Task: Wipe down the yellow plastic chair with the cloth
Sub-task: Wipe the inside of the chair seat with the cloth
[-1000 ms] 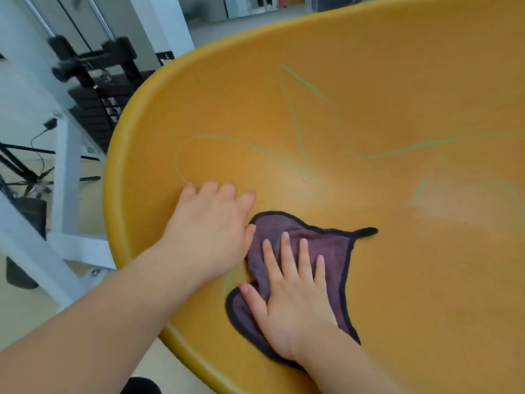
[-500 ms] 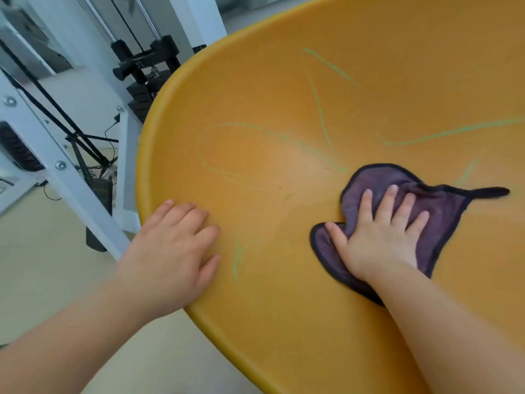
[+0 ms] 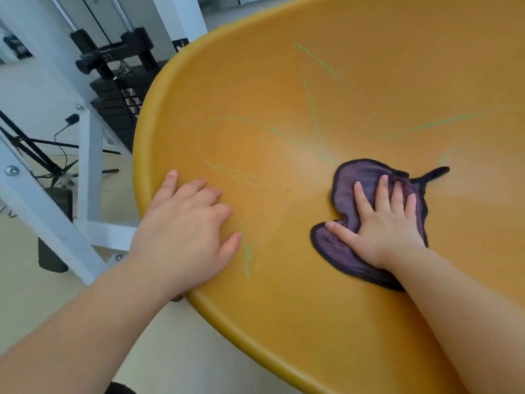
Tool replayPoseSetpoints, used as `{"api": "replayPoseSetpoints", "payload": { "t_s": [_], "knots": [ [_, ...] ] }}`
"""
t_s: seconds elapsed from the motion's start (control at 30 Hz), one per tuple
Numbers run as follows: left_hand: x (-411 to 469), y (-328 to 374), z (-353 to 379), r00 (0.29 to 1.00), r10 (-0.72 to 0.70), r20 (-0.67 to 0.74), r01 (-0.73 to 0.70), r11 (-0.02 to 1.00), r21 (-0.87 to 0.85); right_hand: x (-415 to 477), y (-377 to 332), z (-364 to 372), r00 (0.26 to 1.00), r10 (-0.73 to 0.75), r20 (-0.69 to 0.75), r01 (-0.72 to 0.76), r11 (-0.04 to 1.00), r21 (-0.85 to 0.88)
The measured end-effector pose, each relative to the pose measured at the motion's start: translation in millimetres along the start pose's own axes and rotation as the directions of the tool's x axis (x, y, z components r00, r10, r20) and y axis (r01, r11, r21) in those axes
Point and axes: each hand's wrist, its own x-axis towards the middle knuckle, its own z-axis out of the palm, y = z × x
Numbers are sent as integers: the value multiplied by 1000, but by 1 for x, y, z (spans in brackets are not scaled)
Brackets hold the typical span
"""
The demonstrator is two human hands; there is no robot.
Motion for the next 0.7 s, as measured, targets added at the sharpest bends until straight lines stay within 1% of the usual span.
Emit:
{"api": "replayPoseSetpoints", "payload": {
  "t_s": [0.03,0.07,0.13,0.17,0.2,0.27,0.33,0.4,0.43,0.47,0.5,0.53,0.6,0.63,0.67,0.7],
  "knots": [
    [0,0,1,999,24,28,-25,999,23,5,2,-2,999,45,-3,-45,999,0],
    [-1,-1,2,999,43,20,-43,999,26,9,-2,-5,996,85,4,-85,996,18],
    [-1,-4,5,996,67,-53,-68,998,-13,10,-27,-9,987,152,46,-155,984,90],
    [-2,-6,6,992,78,-100,-83,996,-43,6,-48,-9,987,141,73,-149,981,125],
    [-2,-7,7,986,88,-144,-100,992,-76,-1,-73,-8,993,86,86,-99,982,162],
    [-2,-10,7,972,104,-212,-136,981,-140,-27,-124,-7,991,-108,78,86,966,243],
    [-3,-13,7,963,107,-249,-159,966,-201,-60,-153,-14,942,-323,89,278,903,328],
    [-5,-15,5,959,99,-265,-166,957,-240,-83,-151,-20,871,-479,112,411,833,370],
    [-5,-17,5,958,99,-268,-166,956,-240,-84,-140,-19,843,-529,100,466,810,355],
    [-5,-19,5,958,99,-271,-165,959,-232,-77,-126,-14,829,-555,70,513,804,301],
    [-5,-22,4,958,99,-269,-161,962,-221,-63,-108,-9,836,-548,41,527,821,220],
    [-5,-25,4,960,98,-261,-156,964,-214,-45,-89,-4,870,-492,20,485,863,140],
    [-4,-30,3,967,98,-234,-150,964,-218,-10,-50,-3,969,-249,-3,249,967,57],
    [-4,-31,2,971,102,-218,-150,964,-217,3,-34,-5,992,-125,4,125,991,38],
    [-5,-32,3,972,113,-205,-157,964,-213,10,-22,-8,999,-32,12,32,999,27],
    [-6,-32,4,970,127,-208,-169,966,-197,14,-16,-9,999,30,15,-31,999,35]
  ]
}}
